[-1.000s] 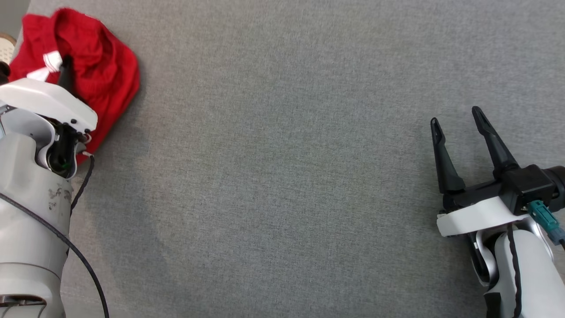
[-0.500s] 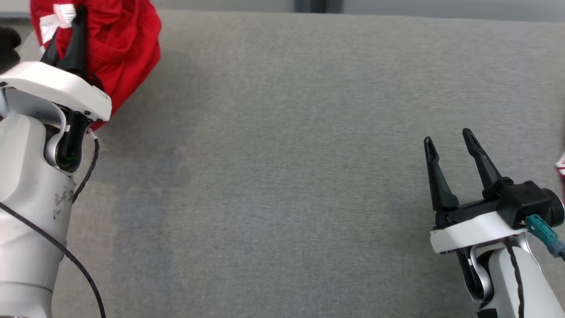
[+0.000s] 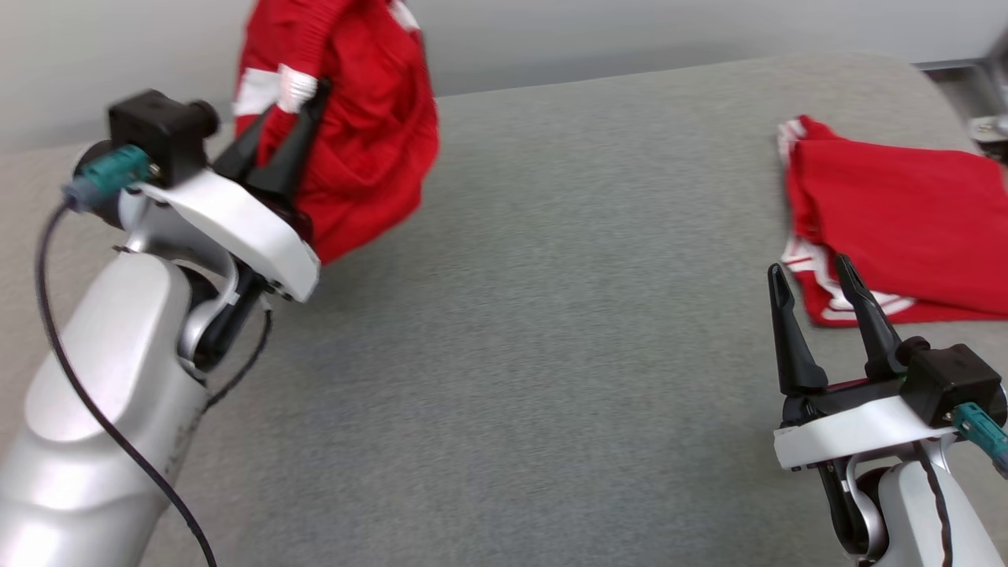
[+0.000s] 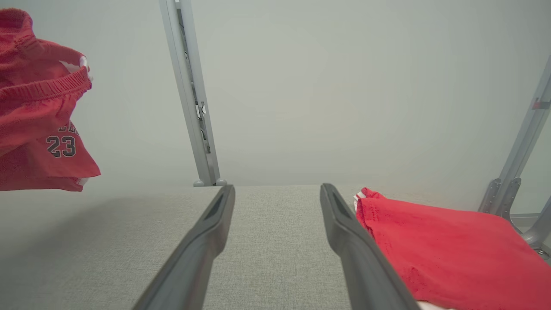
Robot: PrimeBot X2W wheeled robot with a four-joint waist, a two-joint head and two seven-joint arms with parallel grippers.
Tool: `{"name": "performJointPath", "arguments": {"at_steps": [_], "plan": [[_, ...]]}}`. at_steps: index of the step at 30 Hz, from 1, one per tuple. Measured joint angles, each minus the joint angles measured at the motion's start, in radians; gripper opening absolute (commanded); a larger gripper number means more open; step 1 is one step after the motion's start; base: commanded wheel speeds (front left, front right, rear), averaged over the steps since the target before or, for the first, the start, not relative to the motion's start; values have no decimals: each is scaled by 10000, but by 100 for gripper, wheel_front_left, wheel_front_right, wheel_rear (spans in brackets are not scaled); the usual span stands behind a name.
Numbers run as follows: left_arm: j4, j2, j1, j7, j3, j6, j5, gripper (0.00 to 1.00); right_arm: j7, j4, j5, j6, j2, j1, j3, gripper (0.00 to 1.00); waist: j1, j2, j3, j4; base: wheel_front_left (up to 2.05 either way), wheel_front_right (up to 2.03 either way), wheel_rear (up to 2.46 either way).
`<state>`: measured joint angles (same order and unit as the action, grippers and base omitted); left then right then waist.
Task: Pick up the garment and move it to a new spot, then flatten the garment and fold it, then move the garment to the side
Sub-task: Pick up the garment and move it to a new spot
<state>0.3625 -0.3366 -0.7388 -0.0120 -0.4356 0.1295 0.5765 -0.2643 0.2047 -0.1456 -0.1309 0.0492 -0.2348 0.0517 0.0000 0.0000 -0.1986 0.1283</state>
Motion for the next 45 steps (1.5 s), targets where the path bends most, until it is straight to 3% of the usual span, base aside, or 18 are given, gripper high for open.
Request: {"name": "performJointPath", "arguments": {"at_steps": [7, 9, 14, 19, 20, 21, 22, 30, 40, 45], "plan": [[-842, -148, 379, 171, -1233, 0, -823, 0, 0, -35, -240, 0, 2, 125, 0, 100, 0, 0, 194, 1157, 0, 0, 0], [-1089, -251, 530, 153, -2194, 0, -1097, 0, 0, -58, -309, 0, 4, 207, 13, 100, 0, 0, 215, 1503, 0, 0, 0], [-683, -593, 999, 105, -3526, 4, -1360, 0, 0, -94, -351, 0, 0, 246, 67, 100, 0, 0, 104, 1739, 0, 0, 0], [123, -566, 1427, -67, -4195, 4, -1442, 0, 0, -100, -382, 0, 4, 258, 82, 100, 0, 0, 27, 1671, 0, 0, 0], [247, -518, 1451, -128, -4226, 4, -1436, 33, 0, -98, -360, 0, 0, 260, 75, 100, 0, 0, 22, 1616, 0, 0, 0], [366, -456, 1497, -209, -4232, 4, -1398, 49, 0, -94, -322, 0, -6, 260, 73, 100, 0, 0, 23, 1554, 0, 0, 0], [460, -372, 1561, -299, -4220, 0, -1329, 100, 0, -82, -301, 0, -2, 261, 67, 100, 0, 0, 30, 1485, 0, 0, 0], [142, 174, 2314, -1511, -3340, -897, -472, 100, 0, -15, -144, 0, -2, 342, 176, 100, 0, 0, 351, 785, 0, 0, 0], [-1580, 314, 4325, -2357, -1546, -2915, 568, 100, 0, 61, -270, 2, -4, 626, 190, 100, 0, 0, 1016, -457, 0, 0, 0], [-2339, 370, 5400, -2454, -819, -3672, 623, 100, 0, 56, -268, 0, -8, 819, 226, 100, 0, 0, 1373, -1096, 0, 0, 0]]}}
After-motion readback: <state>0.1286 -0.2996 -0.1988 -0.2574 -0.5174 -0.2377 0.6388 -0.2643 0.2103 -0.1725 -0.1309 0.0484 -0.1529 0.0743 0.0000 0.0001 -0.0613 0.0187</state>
